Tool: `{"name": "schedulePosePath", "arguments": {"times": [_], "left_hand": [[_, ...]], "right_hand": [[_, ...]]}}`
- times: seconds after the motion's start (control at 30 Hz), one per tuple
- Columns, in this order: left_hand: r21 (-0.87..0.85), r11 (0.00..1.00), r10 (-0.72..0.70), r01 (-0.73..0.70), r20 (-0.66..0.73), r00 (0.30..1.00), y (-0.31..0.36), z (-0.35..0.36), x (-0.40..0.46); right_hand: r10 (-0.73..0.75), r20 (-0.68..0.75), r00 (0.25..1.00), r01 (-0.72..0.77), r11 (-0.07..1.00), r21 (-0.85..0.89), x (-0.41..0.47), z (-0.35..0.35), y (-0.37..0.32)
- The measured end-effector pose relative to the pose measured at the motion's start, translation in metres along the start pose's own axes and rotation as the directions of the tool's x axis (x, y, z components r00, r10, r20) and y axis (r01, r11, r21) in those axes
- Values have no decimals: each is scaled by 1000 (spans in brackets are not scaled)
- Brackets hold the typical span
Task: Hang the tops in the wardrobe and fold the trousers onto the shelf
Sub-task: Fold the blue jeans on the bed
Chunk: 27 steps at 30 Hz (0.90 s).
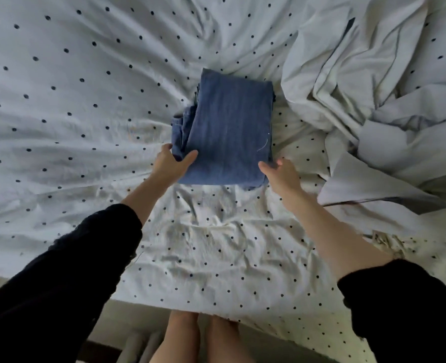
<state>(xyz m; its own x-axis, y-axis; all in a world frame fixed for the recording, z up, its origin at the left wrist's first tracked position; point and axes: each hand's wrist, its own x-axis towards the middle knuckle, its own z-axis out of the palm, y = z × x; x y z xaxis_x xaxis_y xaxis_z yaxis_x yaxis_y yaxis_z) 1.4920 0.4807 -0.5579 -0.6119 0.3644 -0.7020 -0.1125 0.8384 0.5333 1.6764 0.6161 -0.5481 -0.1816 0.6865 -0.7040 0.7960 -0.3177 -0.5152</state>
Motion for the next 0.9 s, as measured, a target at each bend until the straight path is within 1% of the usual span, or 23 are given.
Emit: {"name": "schedulePosePath", "arguments": {"times": [0.03, 0.07, 0.1, 0.17, 0.2, 0.3, 0.4, 0.43, 0.5, 0.57, 0.63, 0.7, 0.73, 0.8, 0.87, 0.9], "left_hand": [[-58, 997, -47, 49, 22, 999, 1, 1, 7], [-124, 990, -66, 70, 37, 997, 3, 1, 11], [-173, 982, -67, 74, 47, 997, 6, 2, 18], [-199, 978, -46, 59, 71, 996, 13, 4, 27], [-206, 976, -48, 66, 88, 995, 16, 6, 31], [-269, 957, -64, 113, 185, 981, 25, 12, 36], [-268, 957, -51, 111, 221, 974, 35, 15, 34], [-249, 963, -43, 100, 225, 973, 37, 14, 31], [-228, 968, -43, 109, 275, 960, 33, 11, 23], [-245, 956, -60, 159, 369, 927, 19, 9, 1], [-257, 935, -97, 244, 477, 874, -4, 13, -24], [-191, 922, -179, 337, 563, 807, -28, 22, -53], [-134, 918, -229, 373, 589, 775, -38, 27, -66], [-34, 912, -302, 408, 619, 725, -49, 32, -79], [15, 918, -313, 396, 640, 702, -53, 28, -78], [7, 920, -303, 392, 646, 700, -53, 24, -73]], "right_hand": [[65, 0, 998, -64, 997, 31, 4, 3, 5], [125, 3, 992, -125, 990, 59, 6, 5, 10], [167, 4, 986, -167, 984, 60, 11, 8, 14], [202, -10, 979, -202, 978, 47, 18, 13, 18], [217, 3, 976, -216, 972, 93, 19, 15, 17], [275, 110, 955, -295, 918, 264, 21, 15, 10], [319, 188, 929, -368, 850, 377, 18, 5, 4], [319, 225, 921, -387, 823, 417, 17, 0, 2], [310, 280, 909, -412, 780, 472, 12, -15, -2], [302, 266, 916, -396, 792, 465, 0, -29, 0], [305, 217, 927, -371, 823, 429, -14, -37, 8], [326, 175, 929, -369, 850, 377, -33, -40, 23], [350, 161, 923, -386, 842, 376, -42, -41, 31], [410, 159, 898, -437, 791, 427, -52, -41, 43], [491, 186, 851, -516, 716, 471, -55, -41, 50], [534, 216, 818, -565, 674, 475, -54, -40, 52]]}}
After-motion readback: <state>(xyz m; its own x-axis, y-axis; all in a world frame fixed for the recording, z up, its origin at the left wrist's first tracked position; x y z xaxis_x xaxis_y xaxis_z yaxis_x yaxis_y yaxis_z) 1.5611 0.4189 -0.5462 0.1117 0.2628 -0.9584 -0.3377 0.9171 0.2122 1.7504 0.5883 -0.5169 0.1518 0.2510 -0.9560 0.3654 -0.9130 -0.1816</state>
